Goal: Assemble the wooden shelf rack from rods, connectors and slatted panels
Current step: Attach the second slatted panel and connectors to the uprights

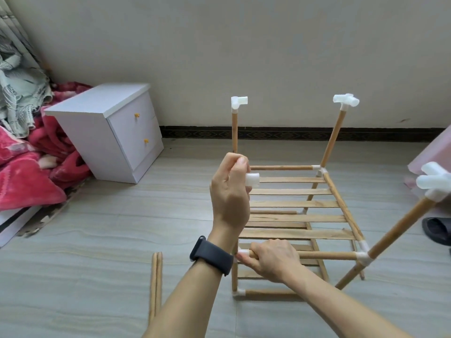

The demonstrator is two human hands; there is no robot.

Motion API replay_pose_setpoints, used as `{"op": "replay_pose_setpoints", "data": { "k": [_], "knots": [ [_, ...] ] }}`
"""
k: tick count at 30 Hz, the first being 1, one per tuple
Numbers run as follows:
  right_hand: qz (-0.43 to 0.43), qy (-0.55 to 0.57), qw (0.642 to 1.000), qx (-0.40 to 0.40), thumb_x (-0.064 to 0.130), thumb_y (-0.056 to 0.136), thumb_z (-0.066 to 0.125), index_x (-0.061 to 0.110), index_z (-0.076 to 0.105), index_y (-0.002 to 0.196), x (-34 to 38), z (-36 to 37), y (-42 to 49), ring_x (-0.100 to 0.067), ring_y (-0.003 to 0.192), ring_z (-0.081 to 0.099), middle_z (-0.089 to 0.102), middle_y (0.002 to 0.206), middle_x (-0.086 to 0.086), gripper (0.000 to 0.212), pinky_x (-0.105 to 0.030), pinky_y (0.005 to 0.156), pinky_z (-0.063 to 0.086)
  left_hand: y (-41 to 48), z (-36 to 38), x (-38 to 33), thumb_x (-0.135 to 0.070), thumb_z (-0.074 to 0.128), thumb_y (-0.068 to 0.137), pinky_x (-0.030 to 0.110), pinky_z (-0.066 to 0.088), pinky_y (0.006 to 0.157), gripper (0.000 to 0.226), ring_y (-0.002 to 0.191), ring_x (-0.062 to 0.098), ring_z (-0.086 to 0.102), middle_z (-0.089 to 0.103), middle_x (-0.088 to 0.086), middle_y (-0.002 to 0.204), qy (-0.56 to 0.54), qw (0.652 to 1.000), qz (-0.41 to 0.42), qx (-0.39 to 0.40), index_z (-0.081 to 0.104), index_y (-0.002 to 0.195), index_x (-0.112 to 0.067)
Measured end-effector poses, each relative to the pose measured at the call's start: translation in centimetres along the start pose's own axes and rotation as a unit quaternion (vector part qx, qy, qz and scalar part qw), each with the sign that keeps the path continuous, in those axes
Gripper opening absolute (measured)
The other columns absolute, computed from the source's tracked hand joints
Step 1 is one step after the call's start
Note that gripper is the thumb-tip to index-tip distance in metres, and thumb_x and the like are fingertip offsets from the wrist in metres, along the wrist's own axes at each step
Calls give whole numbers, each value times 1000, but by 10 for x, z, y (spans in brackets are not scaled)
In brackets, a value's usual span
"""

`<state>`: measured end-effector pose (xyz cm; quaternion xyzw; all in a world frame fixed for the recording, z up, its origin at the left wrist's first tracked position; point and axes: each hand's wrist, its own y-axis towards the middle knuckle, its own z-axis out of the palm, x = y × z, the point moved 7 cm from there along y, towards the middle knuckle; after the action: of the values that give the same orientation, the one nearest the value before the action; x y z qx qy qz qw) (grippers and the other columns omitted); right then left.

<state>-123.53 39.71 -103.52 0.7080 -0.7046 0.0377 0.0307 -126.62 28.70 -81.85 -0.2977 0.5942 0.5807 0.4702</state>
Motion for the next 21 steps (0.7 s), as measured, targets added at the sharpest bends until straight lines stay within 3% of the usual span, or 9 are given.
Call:
{"op": "replay_pose_setpoints", "data": {
  "k": [3,8,12,16,21],
  "knots": [
    [0,-6,1000,-5,94,64,-22,26,41,70,0,0,0,-16,57,45,46,61,8,92,-32,48,21,1,0,-1,-46,40,99,17,34,42,33,49,8,35,42,-13,64,9,999,31,-21,48,71,-31],
    [-1,11,1000,-14,95,70,-12,25,37,66,-5,5,-1,-22,63,48,49,64,7,86,-37,56,33,-2,3,8,-42,38,96,29,29,41,30,45,16,39,41,-12,56,23,999,39,-28,48,70,-29],
    [-17,12,999,-28,94,71,-11,24,44,68,-2,5,2,-20,62,52,56,65,7,89,-35,52,31,0,0,9,-35,37,96,23,31,41,28,45,8,38,43,-16,58,14,998,47,-43,47,70,-34],
    [-21,1,1000,-23,95,67,-17,23,40,65,-4,7,-1,-22,60,48,47,59,8,92,-32,47,22,-1,3,10,-35,37,97,43,35,42,29,49,25,40,41,-10,59,51,996,53,-53,45,70,-29],
    [-18,-25,1000,-3,94,75,-7,22,39,65,-1,5,-3,-21,57,43,44,59,8,85,-33,46,20,-4,-4,7,-38,35,98,50,36,44,30,50,20,38,41,-10,59,61,994,50,-71,45,71,-29]
  ]
}}
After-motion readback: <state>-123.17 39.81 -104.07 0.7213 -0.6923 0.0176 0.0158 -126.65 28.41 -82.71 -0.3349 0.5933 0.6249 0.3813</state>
